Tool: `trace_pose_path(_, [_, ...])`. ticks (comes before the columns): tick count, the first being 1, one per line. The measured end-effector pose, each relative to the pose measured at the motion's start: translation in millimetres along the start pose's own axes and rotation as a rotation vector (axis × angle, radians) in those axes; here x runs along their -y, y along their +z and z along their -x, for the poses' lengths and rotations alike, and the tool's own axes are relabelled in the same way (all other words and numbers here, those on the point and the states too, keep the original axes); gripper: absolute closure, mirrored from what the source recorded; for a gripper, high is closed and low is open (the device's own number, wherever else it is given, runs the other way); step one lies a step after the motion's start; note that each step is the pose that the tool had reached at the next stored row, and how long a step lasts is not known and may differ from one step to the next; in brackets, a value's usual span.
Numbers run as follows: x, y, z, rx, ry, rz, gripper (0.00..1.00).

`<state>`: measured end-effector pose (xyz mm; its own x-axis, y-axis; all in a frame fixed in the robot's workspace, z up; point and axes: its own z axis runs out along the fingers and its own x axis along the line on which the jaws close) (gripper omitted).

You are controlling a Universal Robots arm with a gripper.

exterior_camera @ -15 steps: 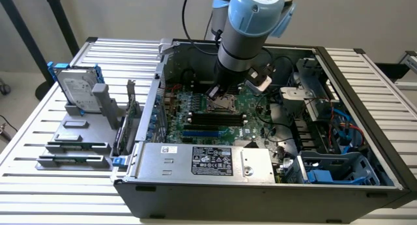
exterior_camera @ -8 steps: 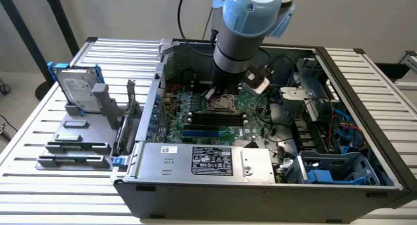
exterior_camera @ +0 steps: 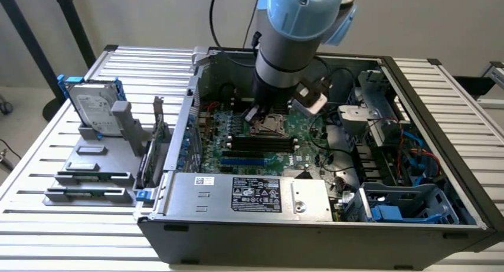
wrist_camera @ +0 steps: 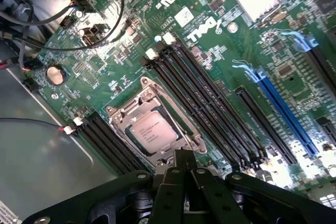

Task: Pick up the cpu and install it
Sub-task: 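Install the first cpu locking lever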

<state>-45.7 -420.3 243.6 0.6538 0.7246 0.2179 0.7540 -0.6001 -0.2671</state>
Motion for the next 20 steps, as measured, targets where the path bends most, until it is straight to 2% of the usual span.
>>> trace_pose_path(5, [-0.5, -3.9, 9.3, 0.0015, 0.001, -0.0019, 0.89])
trace_pose_path(8, [2.9, -3.7, 13.2, 0.0050, 0.003, -0.0062, 0.89])
trace_pose_path(10, [5.1, -3.2, 15.3, 0.0056, 0.003, -0.0069, 0.89])
trace_pose_path(20, [8.4, 4.7, 16.8, 0.0067, 0.000, -0.0076, 0.89])
